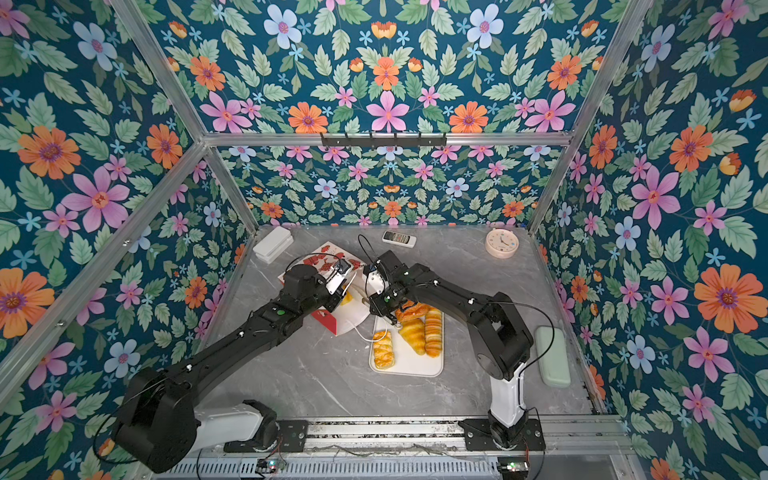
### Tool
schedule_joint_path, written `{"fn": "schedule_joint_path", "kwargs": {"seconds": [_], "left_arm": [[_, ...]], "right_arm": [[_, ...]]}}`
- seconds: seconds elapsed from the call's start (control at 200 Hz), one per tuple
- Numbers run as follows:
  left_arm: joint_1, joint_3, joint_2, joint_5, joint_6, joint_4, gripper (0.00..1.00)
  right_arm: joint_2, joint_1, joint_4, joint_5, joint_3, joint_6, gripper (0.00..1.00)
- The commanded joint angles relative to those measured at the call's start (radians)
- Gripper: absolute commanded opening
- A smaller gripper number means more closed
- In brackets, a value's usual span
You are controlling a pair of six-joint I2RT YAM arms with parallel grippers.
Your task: Take the fake bread out of the paper bag
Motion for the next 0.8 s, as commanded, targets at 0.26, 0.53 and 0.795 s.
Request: {"fn": "schedule_joint_path", "kwargs": {"seconds": [0.26, 0.53, 0.795], "left_arm": [[0.001, 0.011, -0.006, 0.000, 0.009, 0.014, 0.00], [0.001, 0.019, -0.013, 0.002, 0.015, -0.010, 0.00], [0.001, 0.011, -0.024, -0.001, 0.015, -0.008, 0.00]], "right_arm": [[-0.051, 0.009, 0.111, 0.078, -0.096, -0.166, 0.37], [-0.072, 0.010, 0.199, 0.222, -0.150, -0.308, 0.42], [-0.131, 0.010, 0.269, 0.228, -0.204, -0.399, 0.48]]}}
